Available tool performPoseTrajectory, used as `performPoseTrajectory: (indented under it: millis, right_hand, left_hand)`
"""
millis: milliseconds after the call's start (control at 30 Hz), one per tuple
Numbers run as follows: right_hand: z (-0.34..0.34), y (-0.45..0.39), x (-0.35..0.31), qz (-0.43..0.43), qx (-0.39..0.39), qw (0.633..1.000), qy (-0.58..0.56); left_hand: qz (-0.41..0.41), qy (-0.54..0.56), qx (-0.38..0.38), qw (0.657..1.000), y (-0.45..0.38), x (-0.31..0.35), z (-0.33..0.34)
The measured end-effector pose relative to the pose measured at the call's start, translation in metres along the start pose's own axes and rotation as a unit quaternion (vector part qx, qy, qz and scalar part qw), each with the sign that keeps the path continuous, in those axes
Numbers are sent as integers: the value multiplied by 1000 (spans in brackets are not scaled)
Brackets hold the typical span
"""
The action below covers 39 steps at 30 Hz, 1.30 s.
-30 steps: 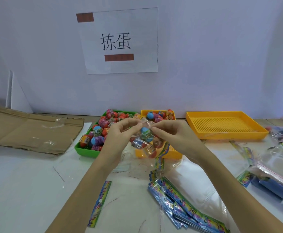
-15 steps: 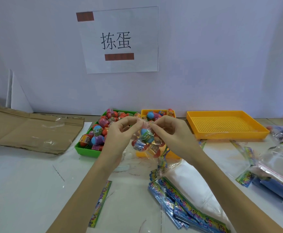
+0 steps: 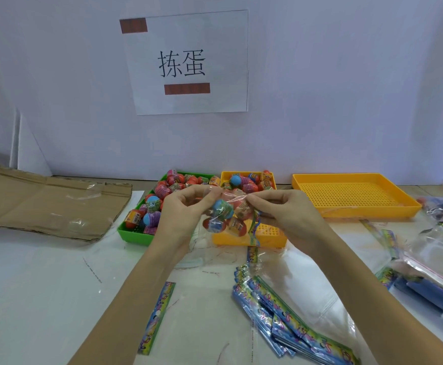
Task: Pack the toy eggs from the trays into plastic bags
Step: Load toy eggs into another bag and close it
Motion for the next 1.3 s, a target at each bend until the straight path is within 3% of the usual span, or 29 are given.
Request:
performPoseTrajectory:
  millis: [133,200,267,400,533,633,733,1033,1300]
  right_hand:
    - [3,1,-3,13,-22,997,-70]
    - [6,0,-4,-28,31,999,22]
    - [8,2,-9,-82,78,983,144]
    - [5,2,-14,-120,65,966,217]
    - [-8,0,-12,-76,70,976,189]
    - [-11,-1,-14,-80,95,977,176]
    - [-10,1,-16,-95,102,973,184]
    - [-15,1,-16,-98,123,972,172]
    - [-21,-3,-18,-100,64,976,184]
  left_hand:
    - [-26,92,22,995,1,1,-2]
    - [-19,102,16,995,2,0,-2]
    - [18,31,10,999,3,1,-1]
    - [70,36,57,995,-1,7,-8]
    - [117,-54,73,989,-2,9,-15]
    - [55,-37,-16,998,3,1,6]
    - [50,-104,-93,989,7,-5,18]
    - [7,-53,-48,997,6,-2,7]
    - [82,-105,-61,989,3,6,6]
Point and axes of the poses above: each hand's wrist, its own y-axis away from the middle knuckle, its own z-axis out of the palm, x = y × z, the point moved 4 cm from there along -y, towards the middle knuckle, and after that the axes turned 15 degrees about y, right-handed, at the moved point
